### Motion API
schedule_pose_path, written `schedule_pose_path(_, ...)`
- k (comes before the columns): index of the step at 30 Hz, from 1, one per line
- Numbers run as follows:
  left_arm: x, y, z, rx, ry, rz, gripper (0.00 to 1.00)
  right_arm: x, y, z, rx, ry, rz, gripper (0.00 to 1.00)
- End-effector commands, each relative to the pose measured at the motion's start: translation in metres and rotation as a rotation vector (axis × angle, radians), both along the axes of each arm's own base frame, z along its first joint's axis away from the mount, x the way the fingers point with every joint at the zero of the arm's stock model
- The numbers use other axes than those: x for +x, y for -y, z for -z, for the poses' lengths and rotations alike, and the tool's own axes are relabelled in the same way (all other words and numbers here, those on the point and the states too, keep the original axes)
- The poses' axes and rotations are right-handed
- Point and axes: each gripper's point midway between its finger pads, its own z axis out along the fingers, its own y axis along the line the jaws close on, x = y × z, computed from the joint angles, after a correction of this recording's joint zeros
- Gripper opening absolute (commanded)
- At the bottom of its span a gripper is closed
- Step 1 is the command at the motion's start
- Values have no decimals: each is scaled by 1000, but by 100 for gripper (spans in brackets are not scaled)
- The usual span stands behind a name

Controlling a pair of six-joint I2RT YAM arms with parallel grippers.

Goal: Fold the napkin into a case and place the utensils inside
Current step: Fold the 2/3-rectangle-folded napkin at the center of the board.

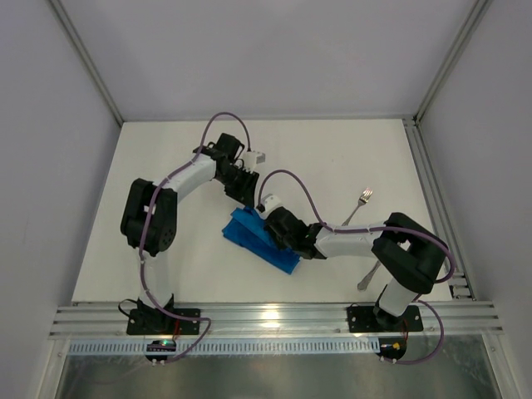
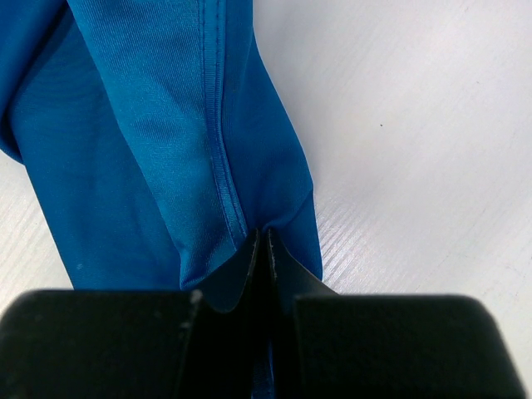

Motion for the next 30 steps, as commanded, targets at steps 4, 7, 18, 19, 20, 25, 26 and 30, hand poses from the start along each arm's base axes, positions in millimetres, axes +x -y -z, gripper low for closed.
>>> schedule_pose_path(4, 11, 5, -5, -9, 20, -4, 35, -3, 0, 9, -22, -12, -9, 9)
schedule_pose_path(7, 14, 3, 3, 11, 20, -7, 30, -4, -1, 10, -18, -14, -12, 9)
schedule_pose_path(18, -13, -11, -22, -4, 46, 57, 0, -2, -4, 4, -7, -4, -18, 10)
schedule_pose_path(19, -19, -16, -21, 5, 44, 65, 0, -1, -4, 3, -6, -4, -18, 10)
schedule_pose_path(20, -31, -25, -8, 33, 21, 77, 0, 0, -6, 1, -4, 1, -20, 11)
schedule_pose_path(25, -64, -45, 18, 64, -79, 108, 0, 3, -5, -6, -9, 18, -13, 14)
schedule_pose_path(26, -68, -47, 23, 69, -92, 117, 0, 4, -5, -7, -9, 21, -12, 16)
schedule_pose_path(30, -79, -55, 43, 101, -121, 136, 0, 3, -5, -12, -4, 26, -10, 23)
